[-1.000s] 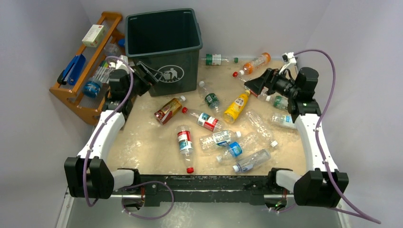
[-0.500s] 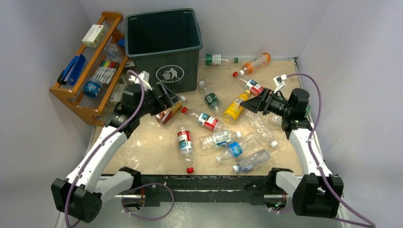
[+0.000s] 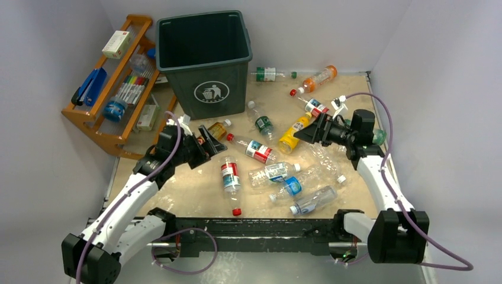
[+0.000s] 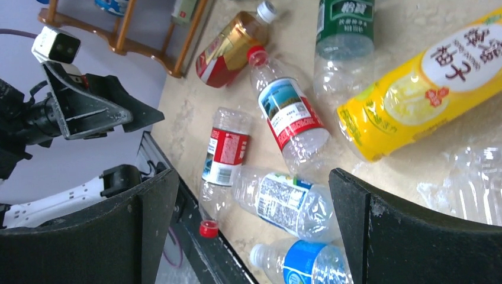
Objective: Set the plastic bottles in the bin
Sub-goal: Pick up the plastic bottle at the center of the board.
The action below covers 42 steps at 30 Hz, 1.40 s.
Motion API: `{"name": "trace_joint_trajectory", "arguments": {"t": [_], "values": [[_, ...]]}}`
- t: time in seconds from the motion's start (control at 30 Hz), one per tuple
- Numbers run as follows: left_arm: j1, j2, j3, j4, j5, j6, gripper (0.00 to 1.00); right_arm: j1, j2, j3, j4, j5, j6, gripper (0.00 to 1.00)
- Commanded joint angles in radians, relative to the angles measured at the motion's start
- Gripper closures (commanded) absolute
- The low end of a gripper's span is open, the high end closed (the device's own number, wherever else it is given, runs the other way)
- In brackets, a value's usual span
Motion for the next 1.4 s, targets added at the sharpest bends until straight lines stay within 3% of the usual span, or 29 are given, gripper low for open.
{"name": "trace_joint_trajectory", "arguments": {"t": [0.0,0.17,0.27,0.4,0.53,0.7,0.9,1.23,1.37], "values": [[-0.040,-0.016,0.035,-0.098,-0.088,0.003,0.07,0.021,-0.072,0.019,-0.097,0.086,-0.102,0.00],[-0.131,0.004,0.031,-0.168,-0.223,-0.006,0.07,0.107,-0.116,0.083,-0.247,0.299,-0.188,0.00],[-0.267,0.047,0.035,-0.188,-0.372,-0.031,0.07,0.146,-0.122,0.083,-0.269,0.371,-0.200,0.00],[-0.479,0.142,0.064,-0.221,-0.596,-0.098,0.08,0.154,-0.124,0.052,-0.253,0.384,-0.204,0.00],[-0.575,0.274,0.102,-0.277,-0.769,-0.149,0.07,0.153,-0.120,0.033,-0.241,0.374,-0.209,0.00],[-0.589,0.378,0.105,-0.239,-0.812,-0.160,0.10,0.154,-0.121,0.014,-0.223,0.360,-0.209,0.00],[-0.590,0.498,0.131,-0.186,-0.804,-0.135,0.20,0.153,-0.118,-0.008,-0.202,0.352,-0.201,0.01],[-0.590,0.501,0.156,-0.170,-0.803,-0.114,0.57,0.154,-0.112,-0.010,-0.201,0.348,-0.207,0.02],[-0.590,0.480,0.177,-0.193,-0.813,-0.110,0.63,0.153,-0.105,-0.020,-0.193,0.341,-0.209,0.04]]}}
